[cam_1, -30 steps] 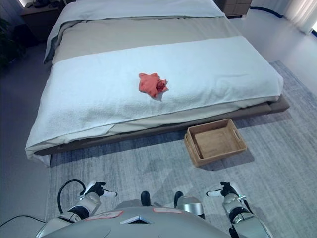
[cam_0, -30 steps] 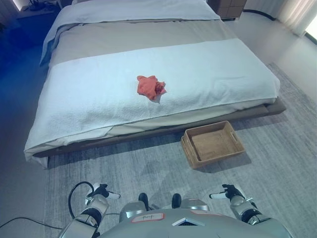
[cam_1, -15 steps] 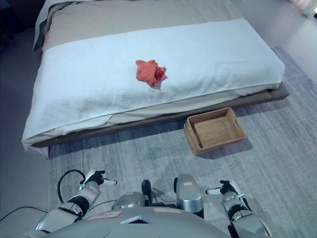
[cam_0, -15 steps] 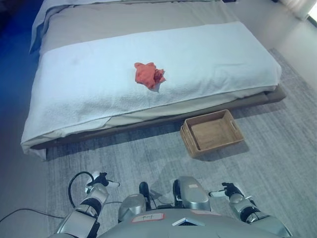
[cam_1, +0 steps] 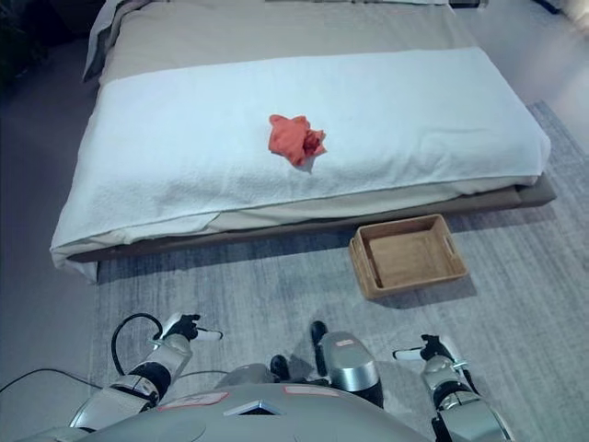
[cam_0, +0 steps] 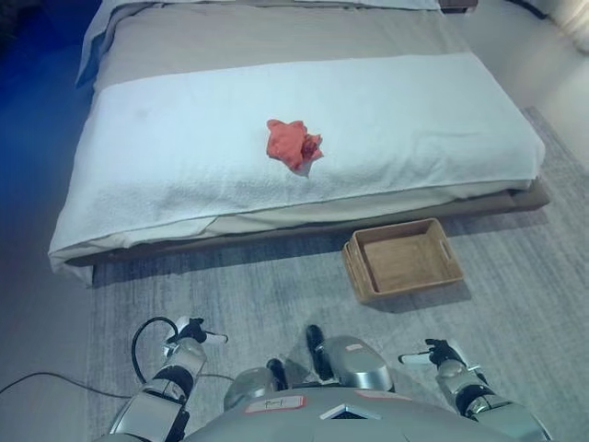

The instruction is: Put the clothes on the bed into the basket.

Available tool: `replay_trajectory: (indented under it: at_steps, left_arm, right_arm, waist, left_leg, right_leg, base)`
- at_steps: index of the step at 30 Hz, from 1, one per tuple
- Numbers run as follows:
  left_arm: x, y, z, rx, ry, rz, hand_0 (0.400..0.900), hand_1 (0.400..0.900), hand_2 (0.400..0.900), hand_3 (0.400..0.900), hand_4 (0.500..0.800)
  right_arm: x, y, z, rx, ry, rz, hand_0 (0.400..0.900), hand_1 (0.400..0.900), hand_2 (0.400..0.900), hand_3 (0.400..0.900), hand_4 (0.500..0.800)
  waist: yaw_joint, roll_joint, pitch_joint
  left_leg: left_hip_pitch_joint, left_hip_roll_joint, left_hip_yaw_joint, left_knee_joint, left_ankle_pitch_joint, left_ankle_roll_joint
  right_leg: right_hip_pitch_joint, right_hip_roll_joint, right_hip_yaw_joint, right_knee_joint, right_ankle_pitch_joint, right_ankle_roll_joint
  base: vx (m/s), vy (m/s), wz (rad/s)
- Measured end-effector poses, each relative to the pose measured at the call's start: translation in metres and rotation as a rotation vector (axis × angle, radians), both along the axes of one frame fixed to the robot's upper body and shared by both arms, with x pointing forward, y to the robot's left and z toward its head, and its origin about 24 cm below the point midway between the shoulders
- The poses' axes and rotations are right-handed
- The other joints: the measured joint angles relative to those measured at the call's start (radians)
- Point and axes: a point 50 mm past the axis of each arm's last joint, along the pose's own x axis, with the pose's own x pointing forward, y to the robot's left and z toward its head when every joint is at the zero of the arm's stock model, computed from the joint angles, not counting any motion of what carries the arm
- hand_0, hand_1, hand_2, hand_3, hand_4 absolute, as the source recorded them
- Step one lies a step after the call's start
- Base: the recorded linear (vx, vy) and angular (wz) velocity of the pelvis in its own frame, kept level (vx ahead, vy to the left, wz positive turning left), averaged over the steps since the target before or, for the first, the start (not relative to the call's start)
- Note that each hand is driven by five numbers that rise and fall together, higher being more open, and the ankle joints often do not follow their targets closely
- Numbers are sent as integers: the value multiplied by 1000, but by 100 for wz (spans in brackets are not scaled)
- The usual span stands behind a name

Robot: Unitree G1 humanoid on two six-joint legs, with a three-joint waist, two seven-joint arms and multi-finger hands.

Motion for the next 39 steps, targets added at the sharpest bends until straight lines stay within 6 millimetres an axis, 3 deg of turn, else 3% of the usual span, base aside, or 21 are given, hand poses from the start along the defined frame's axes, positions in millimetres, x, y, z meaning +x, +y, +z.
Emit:
replay_trajectory:
  at_steps: [1,2,4,6,7,9,10,13,14,15,17,20,22,24,26,29,31,35,36,37,39]
  left_arm:
    - [3,-1,1,1,-8,-5,900,900,900,900,800]
    - [8,-12,0,-21,-22,-34,900,900,900,900,800]
    - [17,-19,2,-33,-43,-61,900,900,900,900,800]
    - [17,-18,2,-26,-43,-67,900,900,900,900,800]
    - [19,-15,4,-20,-55,-70,900,900,900,900,800]
    - [16,-8,4,-2,-50,-49,900,900,900,900,800]
    - [15,-3,5,9,-46,-39,900,900,900,900,800]
    - [7,10,5,41,-22,0,900,900,900,900,800]
    - [-1,11,3,41,-1,14,900,900,900,900,800]
    - [-10,11,0,41,25,23,900,900,900,900,800]
    - [-28,12,-6,43,80,44,900,900,900,900,800]
    - [-26,15,-4,54,75,44,900,900,900,900,800]
    - [-14,19,1,70,44,13,900,900,900,900,800]
    - [4,19,7,77,-4,-7,900,900,900,900,800]
    - [29,16,16,83,-71,-29,900,900,900,900,800]
    - [50,15,25,85,-127,-35,900,900,900,900,800]
    - [50,12,24,76,-129,-32,900,900,900,900,800]
    - [27,2,11,42,-81,-34,900,900,900,900,800]
    - [24,-3,8,31,-70,-37,900,900,900,900,800]
    - [21,-8,6,22,-59,-41,900,900,900,900,800]
    - [20,-10,5,17,-62,-39,900,900,900,900,800]
  right_arm:
    - [-2,-4,1,-8,1,-3,900,900,900,900,800]
    - [0,-13,5,-34,-13,-15,900,900,900,900,800]
    - [7,-18,8,-43,-29,-30,900,900,900,900,800]
    - [13,-15,9,-33,-52,-36,900,900,900,900,800]
    - [22,-12,10,-25,-74,-35,900,900,900,900,800]
    - [39,-10,15,-23,-131,-20,900,900,900,900,800]
    - [44,-8,15,-16,-152,-18,900,900,900,900,800]
    - [60,-9,21,-25,-192,-25,900,900,900,900,800]
    - [64,-10,23,-28,-199,-26,900,900,900,900,800]
    - [63,-11,23,-30,-197,-26,900,900,900,900,800]
    - [58,-12,22,-34,-184,-27,900,900,900,900,800]
    - [54,-8,19,-24,-173,-21,900,900,900,900,800]
    - [55,-5,19,-12,-186,-14,900,900,900,900,800]
    - [55,-4,19,-7,-192,-11,900,900,900,900,800]
    - [62,-1,21,3,-223,1,900,900,900,900,800]
    - [72,5,25,19,-260,25,900,900,900,900,800]
    - [77,9,27,3,-268,88,900,900,900,900,800]
    - [76,9,28,-42,-248,182,900,900,900,900,800]
    - [75,6,29,-53,-247,190,900,900,900,900,800]
    - [73,2,30,-70,-245,198,900,900,900,900,800]
    - [80,-1,35,-108,-258,237,900,900,900,900,800]
  waist:
    - [11,-26,-3]
    - [16,24,-1]
    - [40,49,24]
    - [60,42,27]
    - [72,17,37]
    - [94,-3,47]
    - [101,-12,45]
    - [115,-15,76]
    - [132,-10,85]
    - [141,-6,88]
    - [169,8,69]
    - [158,16,59]
    - [143,-5,55]
    - [116,-15,53]
    - [101,15,67]
    - [80,21,70]
    - [80,4,65]
    - [56,-27,25]
    - [55,-16,12]
    - [56,-15,2]
    - [58,-27,26]
  left_leg:
    - [-75,-19,16,178,-16,-38]
    - [-194,10,-5,412,-13,-55]
    - [-317,36,0,655,37,13]
    - [-364,29,-3,651,51,32]
    - [-359,20,6,504,56,46]
    - [-358,22,23,293,76,60]
    - [-329,23,23,66,91,62]
    - [-257,44,-14,-409,229,51]
    - [-249,54,-9,-403,260,52]
    - [-225,56,-16,-376,275,71]
    - [-163,56,-8,-324,287,93]
    - [-89,56,79,-352,350,122]
    - [-16,11,118,-408,353,175]
    - [16,-35,125,-414,322,230]
    - [27,-29,121,-404,305,247]
    - [45,-31,119,-404,273,229]
    - [78,-42,133,-414,232,218]
    - [133,-66,76,-414,168,196]
    - [139,-53,52,-411,150,189]
    - [145,-45,37,-380,149,157]
    - [-12,-30,41,42,56,11]
  right_leg:
    - [20,-20,-18,-5,50,-112]
    - [21,11,-29,19,-27,-91]
    - [66,21,-54,-6,-6,-152]
    - [116,22,-44,-9,-36,-193]
    - [121,7,-15,-14,-36,-203]
    - [133,-3,3,-27,-46,-164]
    - [150,-2,28,-62,-37,-141]
    - [222,11,84,-136,-12,-95]
    - [245,15,105,-136,-1,-106]
    - [286,12,149,-141,-24,-82]
    - [308,6,218,-77,-99,-108]
    - [147,6,159,350,-167,-28]
    - [-3,-67,94,676,-189,18]
    - [-65,-153,64,732,-196,20]
    - [-99,-165,48,537,-194,25]
    - [-89,-163,24,67,-124,90]
    - [-91,-152,-10,-155,-13,120]
    - [-77,-152,-34,-131,46,105]
    - [-76,-140,-30,-117,71,80]
    - [-59,-135,-34,-116,103,81]
    - [-14,-130,-39,-100,147,18]
  base:
    - [292,-234,20]
    - [332,-215,11]
    - [364,-150,-7]
    - [323,-38,-24]
    - [480,30,-38]
    - [648,122,-57]
    - [614,184,-72]
    - [674,221,-114]
    - [705,269,-128]
    - [615,265,-97]
    - [514,265,-80]
    - [395,249,-33]
    - [387,212,-10]
    - [383,131,7]
    - [421,36,8]
    - [473,-48,5]
    - [478,-95,13]
    - [487,-162,62]
    - [480,-210,54]
    - [405,-239,22]
    - [225,-211,-4]
